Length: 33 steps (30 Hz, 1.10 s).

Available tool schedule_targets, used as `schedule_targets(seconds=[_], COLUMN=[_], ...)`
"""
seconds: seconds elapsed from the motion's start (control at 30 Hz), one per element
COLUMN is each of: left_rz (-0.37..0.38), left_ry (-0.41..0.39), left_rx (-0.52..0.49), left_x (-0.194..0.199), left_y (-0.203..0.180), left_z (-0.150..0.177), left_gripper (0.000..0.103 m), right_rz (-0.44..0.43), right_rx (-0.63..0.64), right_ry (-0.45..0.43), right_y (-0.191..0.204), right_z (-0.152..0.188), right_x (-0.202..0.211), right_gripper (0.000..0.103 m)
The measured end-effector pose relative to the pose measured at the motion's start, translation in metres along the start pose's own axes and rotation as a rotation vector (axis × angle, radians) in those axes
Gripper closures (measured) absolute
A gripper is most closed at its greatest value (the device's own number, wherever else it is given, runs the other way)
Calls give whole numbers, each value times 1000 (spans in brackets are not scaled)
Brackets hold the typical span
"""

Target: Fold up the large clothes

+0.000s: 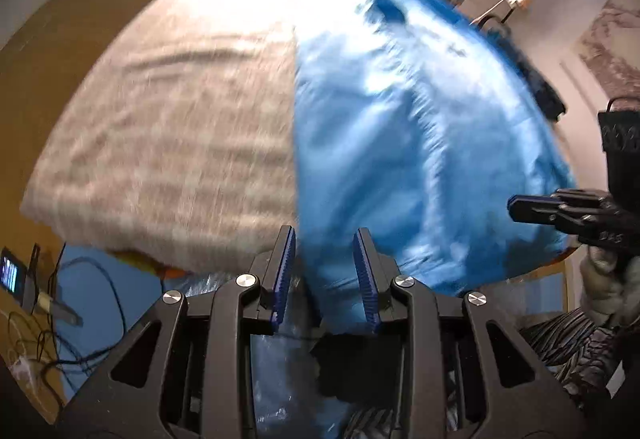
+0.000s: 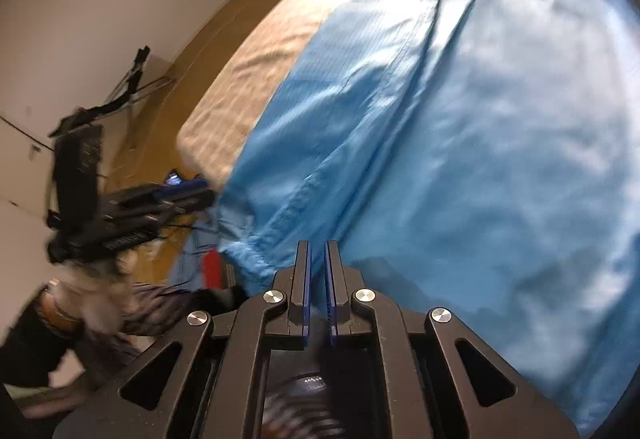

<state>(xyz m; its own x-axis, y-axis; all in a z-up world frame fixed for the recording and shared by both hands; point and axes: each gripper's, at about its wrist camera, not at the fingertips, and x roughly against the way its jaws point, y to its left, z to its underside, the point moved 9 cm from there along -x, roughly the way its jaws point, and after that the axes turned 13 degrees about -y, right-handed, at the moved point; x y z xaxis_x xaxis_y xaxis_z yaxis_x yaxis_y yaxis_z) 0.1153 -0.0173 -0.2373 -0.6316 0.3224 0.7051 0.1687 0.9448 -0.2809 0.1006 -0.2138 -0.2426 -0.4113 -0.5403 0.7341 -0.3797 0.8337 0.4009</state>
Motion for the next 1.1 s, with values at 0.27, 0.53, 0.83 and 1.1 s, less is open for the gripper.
schedule_targets(seconds=[0.27,0.53,0.83,1.1], left_rz=[79,140,172,234], left_ry=[-74,-67,-7,-1], left_rx=[-98,-216,-298,-311], left_x=[9,5,-24,-40], left_y=[-66,-144,-204,-234], left_z=[-22,-23,-14,-13], left_gripper=[71,59,57,57], right_rz=[140,259,426,584], right_rx=[15,-25,-118,-405], right_ry=[-252,-353,-433,-487], right_y=[-46,-92,-174,-277], right_z=[-13,-24,-8,31], right_x=[73,136,202,257], right_gripper=[91,69,42,42])
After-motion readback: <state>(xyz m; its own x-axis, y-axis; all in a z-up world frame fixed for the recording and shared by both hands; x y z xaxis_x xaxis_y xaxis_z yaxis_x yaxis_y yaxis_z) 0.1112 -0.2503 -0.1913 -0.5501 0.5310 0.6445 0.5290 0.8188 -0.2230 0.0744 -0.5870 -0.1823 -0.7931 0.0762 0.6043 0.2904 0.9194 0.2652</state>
